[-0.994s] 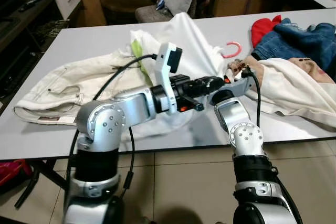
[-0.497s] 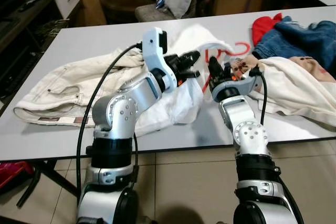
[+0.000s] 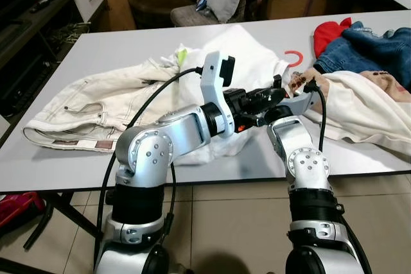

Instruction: Hang hanger

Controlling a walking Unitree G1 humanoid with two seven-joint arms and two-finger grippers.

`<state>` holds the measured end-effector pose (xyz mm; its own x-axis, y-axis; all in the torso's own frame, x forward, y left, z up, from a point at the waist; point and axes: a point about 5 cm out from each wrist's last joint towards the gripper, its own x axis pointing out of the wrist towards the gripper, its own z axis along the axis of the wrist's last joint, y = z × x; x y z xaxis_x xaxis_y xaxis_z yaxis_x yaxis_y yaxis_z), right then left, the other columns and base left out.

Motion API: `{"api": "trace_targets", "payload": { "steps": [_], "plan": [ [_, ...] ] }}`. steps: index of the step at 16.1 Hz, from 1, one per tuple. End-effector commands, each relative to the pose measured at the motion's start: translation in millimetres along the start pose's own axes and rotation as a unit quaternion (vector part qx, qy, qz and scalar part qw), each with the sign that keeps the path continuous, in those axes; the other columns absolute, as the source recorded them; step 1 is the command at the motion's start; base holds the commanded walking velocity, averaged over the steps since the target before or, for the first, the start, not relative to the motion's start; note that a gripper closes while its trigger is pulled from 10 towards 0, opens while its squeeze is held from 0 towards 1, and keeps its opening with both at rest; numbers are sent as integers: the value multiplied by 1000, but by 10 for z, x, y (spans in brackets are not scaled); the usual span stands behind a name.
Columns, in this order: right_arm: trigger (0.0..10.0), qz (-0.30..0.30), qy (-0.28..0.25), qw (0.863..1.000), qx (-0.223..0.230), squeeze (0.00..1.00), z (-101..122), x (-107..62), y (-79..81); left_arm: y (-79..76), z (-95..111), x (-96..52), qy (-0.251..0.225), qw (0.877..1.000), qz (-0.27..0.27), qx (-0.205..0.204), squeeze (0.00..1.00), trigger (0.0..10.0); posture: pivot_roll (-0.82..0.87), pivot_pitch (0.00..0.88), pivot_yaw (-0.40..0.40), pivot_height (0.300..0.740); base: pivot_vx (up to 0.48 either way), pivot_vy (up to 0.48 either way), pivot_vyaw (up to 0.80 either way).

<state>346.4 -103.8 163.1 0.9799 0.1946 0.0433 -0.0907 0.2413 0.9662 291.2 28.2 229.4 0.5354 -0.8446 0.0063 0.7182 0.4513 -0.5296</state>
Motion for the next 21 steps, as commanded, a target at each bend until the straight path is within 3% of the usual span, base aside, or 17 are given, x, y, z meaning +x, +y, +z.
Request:
{"api": "trace_targets", "payload": {
  "steps": [1,3,4,5,6,9,10,12,17,18,21],
  "plan": [
    [10000,20,27,999,33,0,-278,31,157,58,113,-33,-28,998,34,37,1000,10000,-58,0,111,740,0,0,0],
    [10000,26,36,999,4,0,-248,-23,120,123,322,-131,-93,990,56,94,1000,10000,-59,0,108,740,0,0,0],
    [10000,30,39,999,-1,0,-228,-59,102,143,377,-195,-111,987,59,102,1000,10000,-59,0,108,740,0,0,0],
    [10000,48,42,998,-9,0,-152,-165,80,174,486,-382,-151,983,50,94,651,10000,-61,0,107,740,0,0,0],
    [10000,58,45,997,-17,0,-121,-209,77,210,527,-471,-164,980,60,95,0,10000,-63,0,106,740,0,0,800],
    [10000,109,51,993,-20,0,-13,-338,116,548,510,-798,-145,964,164,149,0,10000,-65,0,101,740,0,0,781],
    [10000,146,54,988,-16,0,37,-406,177,690,448,-980,-136,955,206,163,0,10000,-65,0,100,740,0,0,744],
    [10000,201,62,978,-12,0,100,-513,280,784,284,-1197,-112,948,240,178,0,10000,-67,0,100,740,0,0,725],
    [10000,289,86,952,-46,0,239,-773,542,757,-208,-1433,-69,934,283,209,0,10000,-54,0,82,740,0,0,686],
    [10000,311,94,943,-73,0,311,-928,617,710,-368,-1477,-52,930,291,217,0,10000,-47,0,75,740,0,0,688],
    [10000,347,103,927,-100,0,435,-1161,692,645,-538,-1551,-45,930,298,210,0,10000,-29,0,58,740,0,-180,681]
  ]
}}
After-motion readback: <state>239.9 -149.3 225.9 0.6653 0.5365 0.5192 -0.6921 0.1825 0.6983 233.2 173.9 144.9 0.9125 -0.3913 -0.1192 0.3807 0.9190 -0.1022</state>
